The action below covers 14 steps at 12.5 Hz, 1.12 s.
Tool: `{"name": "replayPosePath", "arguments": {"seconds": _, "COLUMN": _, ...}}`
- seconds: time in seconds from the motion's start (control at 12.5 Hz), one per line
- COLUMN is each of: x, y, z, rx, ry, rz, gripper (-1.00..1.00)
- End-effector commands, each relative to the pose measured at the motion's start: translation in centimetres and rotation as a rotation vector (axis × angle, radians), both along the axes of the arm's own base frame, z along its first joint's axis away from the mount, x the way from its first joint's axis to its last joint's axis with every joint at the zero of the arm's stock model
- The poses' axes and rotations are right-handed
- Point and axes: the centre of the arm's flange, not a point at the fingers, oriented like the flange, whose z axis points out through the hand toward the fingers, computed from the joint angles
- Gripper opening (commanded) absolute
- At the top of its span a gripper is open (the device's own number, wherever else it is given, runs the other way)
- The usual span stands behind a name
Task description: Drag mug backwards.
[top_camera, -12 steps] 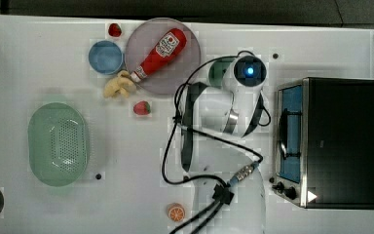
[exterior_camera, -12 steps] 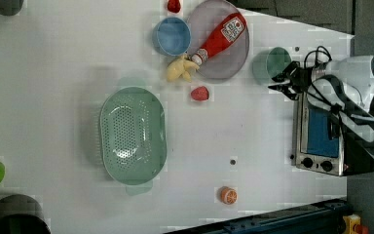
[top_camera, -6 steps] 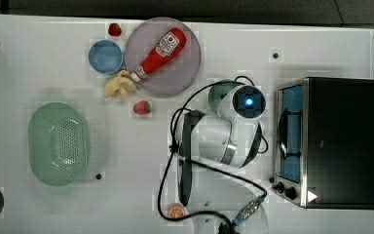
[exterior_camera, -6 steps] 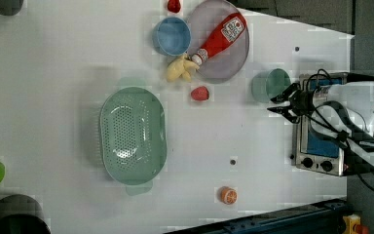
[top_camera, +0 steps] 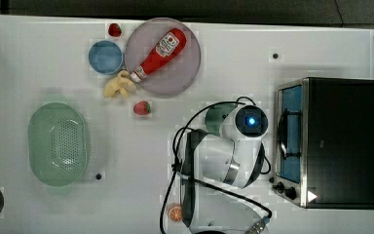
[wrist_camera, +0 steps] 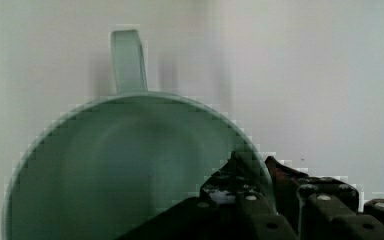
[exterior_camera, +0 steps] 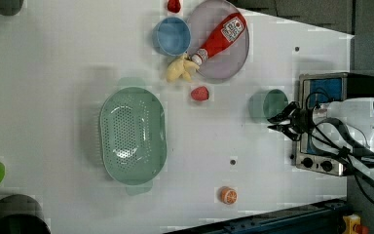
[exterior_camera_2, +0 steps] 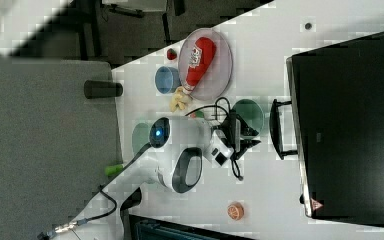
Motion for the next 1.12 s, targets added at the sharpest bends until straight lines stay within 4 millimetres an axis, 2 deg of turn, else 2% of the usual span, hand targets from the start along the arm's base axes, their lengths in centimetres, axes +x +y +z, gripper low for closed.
{"name": "replayPosePath", "arguments": {"seconds": 0.08, "x": -1.5, "y": -0.4, "z": 0.5, "rx": -0.001, "ry": 0.010, "rz": -0.011, "gripper": -0.65}}
{"name": "replayPosePath", "arguments": {"seconds": 0.56, "x": -5.9, "y": 0.1, "z": 1.4, "rx": 0.048, "ry": 0.126, "rz": -0.030, "gripper": -0.65}}
{"name": "replayPosePath", "arguments": {"seconds": 0.8, "x": -6.5, "y": -0.1, "z": 1.4, "rx": 0.058, "ry": 0.157, "rz": -0.040, "gripper": -0.65}}
{"name": "replayPosePath", "arguments": {"seconds": 0.88, "x": -6.9, "y": -0.1, "z": 1.2, "rx": 0.060, "ry": 0.164, "rz": -0.041, "gripper": -0.59}}
{"name": "replayPosePath", "arguments": {"seconds": 1.12, "x": -7.5, "y": 0.3, "z": 1.1, "rx": 0.074, "ry": 0.206, "rz": -0.038, "gripper": 0.06}}
